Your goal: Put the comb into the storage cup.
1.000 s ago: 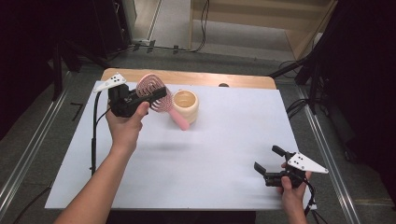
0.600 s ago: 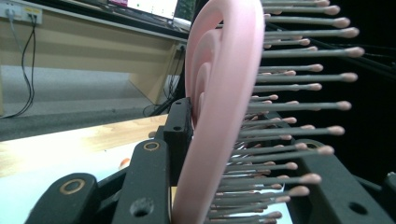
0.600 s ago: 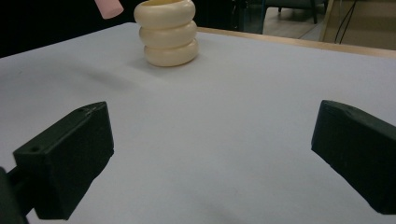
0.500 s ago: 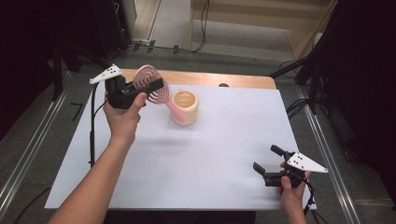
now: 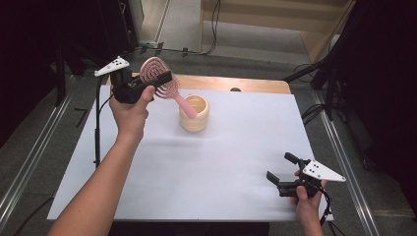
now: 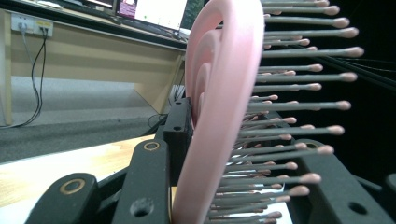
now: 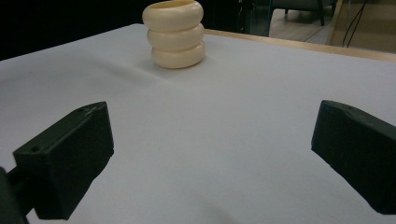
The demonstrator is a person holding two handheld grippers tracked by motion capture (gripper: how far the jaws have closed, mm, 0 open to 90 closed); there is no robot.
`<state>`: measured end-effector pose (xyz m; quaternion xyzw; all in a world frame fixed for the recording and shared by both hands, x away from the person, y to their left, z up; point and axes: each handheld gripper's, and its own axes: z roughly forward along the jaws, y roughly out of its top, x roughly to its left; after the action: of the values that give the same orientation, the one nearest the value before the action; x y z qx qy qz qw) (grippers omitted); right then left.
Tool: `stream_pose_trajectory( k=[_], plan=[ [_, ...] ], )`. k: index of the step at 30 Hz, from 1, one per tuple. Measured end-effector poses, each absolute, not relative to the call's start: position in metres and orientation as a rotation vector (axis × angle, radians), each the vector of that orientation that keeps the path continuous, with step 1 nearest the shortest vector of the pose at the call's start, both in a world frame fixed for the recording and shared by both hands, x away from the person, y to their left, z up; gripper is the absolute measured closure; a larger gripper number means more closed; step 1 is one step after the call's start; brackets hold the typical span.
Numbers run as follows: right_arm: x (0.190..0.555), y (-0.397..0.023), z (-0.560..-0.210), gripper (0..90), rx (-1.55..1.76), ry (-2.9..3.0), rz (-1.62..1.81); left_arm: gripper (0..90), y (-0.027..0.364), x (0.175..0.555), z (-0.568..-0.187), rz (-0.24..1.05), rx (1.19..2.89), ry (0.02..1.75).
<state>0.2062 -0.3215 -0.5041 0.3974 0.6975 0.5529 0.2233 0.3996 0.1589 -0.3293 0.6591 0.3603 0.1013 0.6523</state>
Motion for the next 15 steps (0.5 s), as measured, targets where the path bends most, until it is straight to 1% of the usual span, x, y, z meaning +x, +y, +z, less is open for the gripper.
stream_pose_trajectory(
  k=[15],
  plan=[
    [0.207, -0.323, -0.505, 0.0, 1.107, 1.925, 1.517, 63.5, 0.159, 0.415, -0.329, 0.246, 1.475, 0.846]
  ],
)
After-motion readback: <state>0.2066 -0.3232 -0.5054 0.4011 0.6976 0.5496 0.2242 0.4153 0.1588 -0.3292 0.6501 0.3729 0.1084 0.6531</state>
